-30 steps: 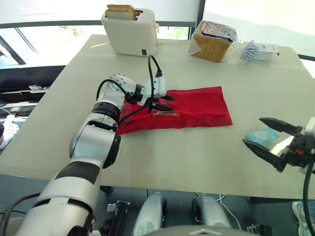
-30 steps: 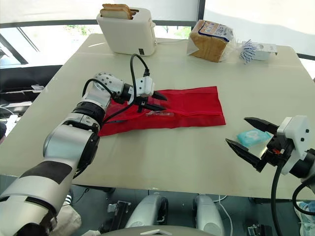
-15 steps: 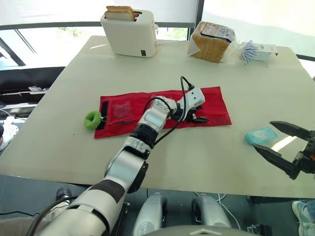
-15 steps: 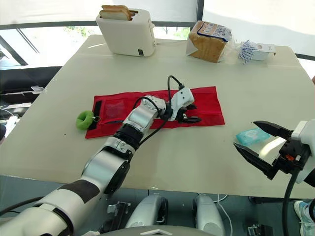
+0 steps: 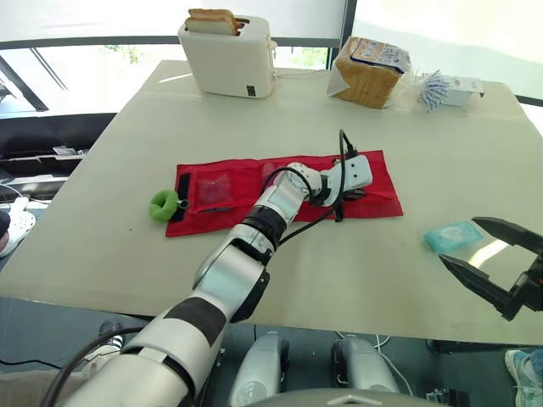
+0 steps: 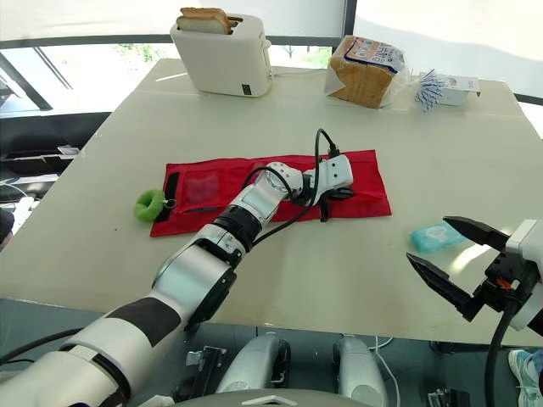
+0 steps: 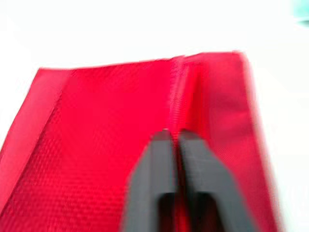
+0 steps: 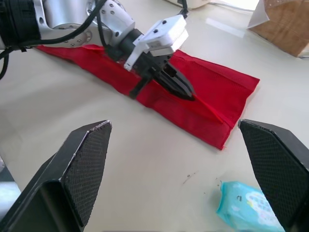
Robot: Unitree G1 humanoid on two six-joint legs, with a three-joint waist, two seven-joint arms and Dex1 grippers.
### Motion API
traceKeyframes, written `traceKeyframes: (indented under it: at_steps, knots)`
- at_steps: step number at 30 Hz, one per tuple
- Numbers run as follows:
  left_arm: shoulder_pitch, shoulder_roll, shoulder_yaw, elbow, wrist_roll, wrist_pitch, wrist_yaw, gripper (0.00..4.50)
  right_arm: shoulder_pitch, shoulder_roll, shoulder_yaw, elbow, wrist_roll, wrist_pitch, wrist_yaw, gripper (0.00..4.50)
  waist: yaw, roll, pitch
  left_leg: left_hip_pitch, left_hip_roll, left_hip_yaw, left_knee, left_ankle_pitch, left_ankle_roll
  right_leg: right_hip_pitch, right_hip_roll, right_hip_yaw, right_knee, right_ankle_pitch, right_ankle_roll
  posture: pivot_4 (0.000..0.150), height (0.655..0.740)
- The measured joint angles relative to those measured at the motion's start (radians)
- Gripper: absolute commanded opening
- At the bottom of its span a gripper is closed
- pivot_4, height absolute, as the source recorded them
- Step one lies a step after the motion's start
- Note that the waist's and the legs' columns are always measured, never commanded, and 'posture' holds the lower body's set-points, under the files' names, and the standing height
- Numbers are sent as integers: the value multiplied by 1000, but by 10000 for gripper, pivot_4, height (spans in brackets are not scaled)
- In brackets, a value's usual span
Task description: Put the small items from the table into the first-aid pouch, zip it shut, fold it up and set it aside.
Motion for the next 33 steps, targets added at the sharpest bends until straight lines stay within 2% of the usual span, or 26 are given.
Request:
traceKeyframes:
  at_steps: [4, 6, 8, 11, 12, 14, 16, 18, 22, 25, 28, 33]
  knots:
    - [122, 64, -35, -171, -44, -26, -196, 362, 54, 3, -25, -14, 14, -1, -1, 45000, -6, 0, 0, 1, 1, 1, -1, 0, 0, 0, 1, 1, 1, 0, 0, 1500, 7400]
    - [195, 148, -36, -281, -68, 16, -257, 362, 88, 7, -55, -21, 17, -3, 2, 45000, -15, 1, 0, 2, 3, 1, -2, 0, 0, 0, 1, 3, 1, 0, -1, 1500, 7400]
    - [256, 217, -3, -408, -97, 123, -272, 362, 111, 10, -71, -20, 12, -5, 4, 45000, -17, 1, -1, 2, 3, 0, -2, 0, 0, 0, 1, 3, 1, 0, -1, 1500, 7400]
    - [284, 232, 11, -482, -115, 200, -263, 362, 110, 10, -72, -19, 1, -9, 4, 45000, -13, 1, -1, 2, 2, 0, -2, 0, 0, 0, 1, 2, 1, 0, -1, 1500, 7400]
    - [314, 223, 30, -554, -130, 286, -227, 362, 94, -15, -55, -7, -46, -11, -5, 45000, -4, 1, -1, 1, 2, 1, -1, 0, 0, 0, 1, 2, 1, 0, 0, 1500, 7400]
    - [319, 208, 32, -570, -136, 327, -196, 362, 71, -56, -23, 15, -93, -10, -15, 45000, 4, 1, -1, 0, 1, 0, 2, 0, 0, 0, 0, 0, 1, 0, 0, 1500, 7400]
    - [322, 197, 32, -593, -137, 362, -160, 362, 57, -144, 25, 57, -165, -2, -3, 45000, 1, 1, -1, 0, 0, 0, 2, 0, 0, 0, 0, 1, 0, 0, 0, 1500, 7400]
    - [322, 187, 33, -619, -140, 395, -126, 362, 20, -325, 128, 177, -287, 21, 32, 45000, -5, 2, -1, 1, 0, 2, 3, 0, 0, 1, 0, 2, 1, 0, 0, 1500, 7400]
    - [324, 176, 35, -634, -155, 427, -86, 362, -80, -442, 240, 328, -379, -20, 140, 45000, -3, 2, -1, 0, 1, 0, 2, 0, 0, 0, 1, 0, 1, 0, 0, 1500, 7400]
    - [324, 166, 36, -637, -159, 441, -58, 362, -165, -504, 336, 433, -461, -109, 209, 45000, -3, 2, -1, 0, 1, 1, 2, 0, 0, 1, 0, 1, 0, 0, 0, 1500, 7400]
    - [327, 157, 35, -640, -173, 450, -39, 362, -303, -562, 514, 589, -578, -240, 278, 45000, -3, 2, -1, 0, 0, 1, 3, 1, -2, 1, 0, 0, 0, 0, 0, 1500, 7400]
    - [335, 145, 34, -645, -182, 466, -13, 362, -595, -549, 781, 817, -746, -409, 371, 45000, -5, 3, 0, 0, 0, 2, 3, 2, -4, 0, 0, 1, 0, 0, 0, 1500, 7400]
